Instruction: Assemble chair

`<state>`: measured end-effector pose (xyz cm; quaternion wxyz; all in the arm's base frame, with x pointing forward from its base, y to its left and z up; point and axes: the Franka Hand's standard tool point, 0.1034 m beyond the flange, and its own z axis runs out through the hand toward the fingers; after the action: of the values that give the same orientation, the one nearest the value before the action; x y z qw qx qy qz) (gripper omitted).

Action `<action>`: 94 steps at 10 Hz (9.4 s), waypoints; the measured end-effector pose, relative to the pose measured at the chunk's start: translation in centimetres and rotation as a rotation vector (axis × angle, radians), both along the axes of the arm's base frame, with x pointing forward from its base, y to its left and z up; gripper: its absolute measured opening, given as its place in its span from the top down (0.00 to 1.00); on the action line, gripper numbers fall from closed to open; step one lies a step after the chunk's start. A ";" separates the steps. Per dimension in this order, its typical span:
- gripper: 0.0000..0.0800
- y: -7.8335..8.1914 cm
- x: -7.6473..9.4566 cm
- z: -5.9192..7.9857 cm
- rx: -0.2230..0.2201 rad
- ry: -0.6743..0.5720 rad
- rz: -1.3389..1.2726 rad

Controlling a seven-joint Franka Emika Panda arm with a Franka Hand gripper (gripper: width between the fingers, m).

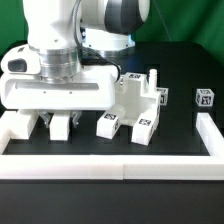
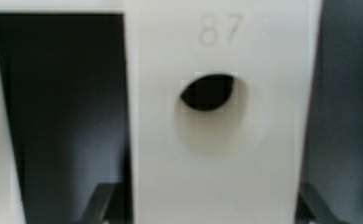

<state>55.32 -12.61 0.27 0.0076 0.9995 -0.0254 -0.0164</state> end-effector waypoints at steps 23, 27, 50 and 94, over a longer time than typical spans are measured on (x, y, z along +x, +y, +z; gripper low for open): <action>0.64 6.4 2.8 13.5 0.103 -0.029 -0.248; 0.64 7.0 3.0 13.5 0.105 -0.024 -0.249; 0.64 15.7 3.0 11.7 0.085 0.021 -0.335; 0.64 16.0 2.4 11.7 0.082 -0.073 -0.373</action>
Offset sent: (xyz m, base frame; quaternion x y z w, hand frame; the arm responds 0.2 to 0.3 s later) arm 0.0082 -0.0065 0.0162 0.0082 -0.0177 0.0257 0.9995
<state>57.77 3.43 11.95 -0.0371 0.9769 -0.2097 0.0176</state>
